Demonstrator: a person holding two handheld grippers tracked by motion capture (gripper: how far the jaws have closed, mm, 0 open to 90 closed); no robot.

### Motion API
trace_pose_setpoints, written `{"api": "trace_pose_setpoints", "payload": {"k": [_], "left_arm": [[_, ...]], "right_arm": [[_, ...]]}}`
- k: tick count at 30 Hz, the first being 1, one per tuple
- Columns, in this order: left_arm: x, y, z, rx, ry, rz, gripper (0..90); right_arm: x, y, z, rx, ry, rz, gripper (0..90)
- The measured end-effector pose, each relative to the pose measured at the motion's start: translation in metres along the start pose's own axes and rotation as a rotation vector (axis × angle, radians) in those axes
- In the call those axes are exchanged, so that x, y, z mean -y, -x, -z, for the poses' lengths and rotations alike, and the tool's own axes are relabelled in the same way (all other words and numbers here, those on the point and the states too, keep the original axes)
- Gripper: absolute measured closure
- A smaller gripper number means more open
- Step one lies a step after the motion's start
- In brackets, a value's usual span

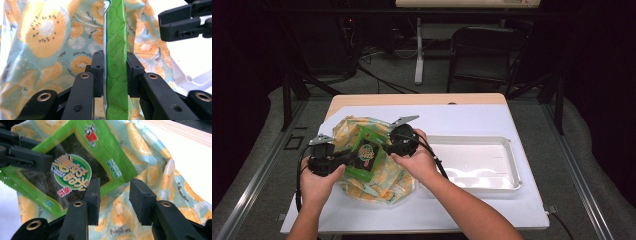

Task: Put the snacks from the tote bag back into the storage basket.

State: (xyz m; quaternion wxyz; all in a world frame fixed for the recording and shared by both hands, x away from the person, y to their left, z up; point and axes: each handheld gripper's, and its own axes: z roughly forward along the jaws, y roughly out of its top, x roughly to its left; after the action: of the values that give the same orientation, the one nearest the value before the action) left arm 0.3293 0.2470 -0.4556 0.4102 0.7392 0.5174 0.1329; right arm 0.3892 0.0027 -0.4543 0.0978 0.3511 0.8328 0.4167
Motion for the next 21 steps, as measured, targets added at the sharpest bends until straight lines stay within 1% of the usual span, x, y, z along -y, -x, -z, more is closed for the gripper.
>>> {"api": "trace_pose_setpoints", "payload": {"k": [5, 7, 12, 14, 15, 16, 17, 21], "left_arm": [[-0.001, 0.003, 0.004, 0.001, 0.018, -0.005, 72.6], [-0.002, 0.003, 0.005, 0.0, 0.016, -0.006, 72.7], [-0.002, 0.003, 0.007, 0.002, 0.027, -0.007, 72.6], [-0.003, 0.003, 0.009, 0.003, 0.031, -0.01, 72.6], [-0.004, 0.003, 0.01, 0.003, 0.023, -0.01, 72.6], [-0.004, 0.004, 0.011, 0.004, 0.026, -0.011, 72.6], [-0.004, 0.004, 0.011, 0.003, 0.04, -0.007, 72.7], [-0.004, 0.005, 0.014, 0.004, 0.049, -0.01, 72.6]], "right_arm": [[0.005, 0.0, 0.005, -0.014, 0.008, -0.003, 60.7], [0.007, 0.0, 0.006, -0.019, 0.012, -0.001, 60.7], [0.01, -0.003, 0.01, -0.032, 0.038, -0.014, 60.4], [0.011, -0.003, 0.012, -0.038, 0.038, -0.009, 60.3], [0.012, -0.003, 0.013, -0.038, 0.038, -0.009, 60.3], [0.013, -0.003, 0.013, -0.039, 0.041, -0.01, 60.3], [0.014, -0.003, 0.013, -0.039, 0.041, -0.008, 60.3], [0.017, -0.003, 0.014, -0.041, 0.043, -0.015, 59.6]]}}
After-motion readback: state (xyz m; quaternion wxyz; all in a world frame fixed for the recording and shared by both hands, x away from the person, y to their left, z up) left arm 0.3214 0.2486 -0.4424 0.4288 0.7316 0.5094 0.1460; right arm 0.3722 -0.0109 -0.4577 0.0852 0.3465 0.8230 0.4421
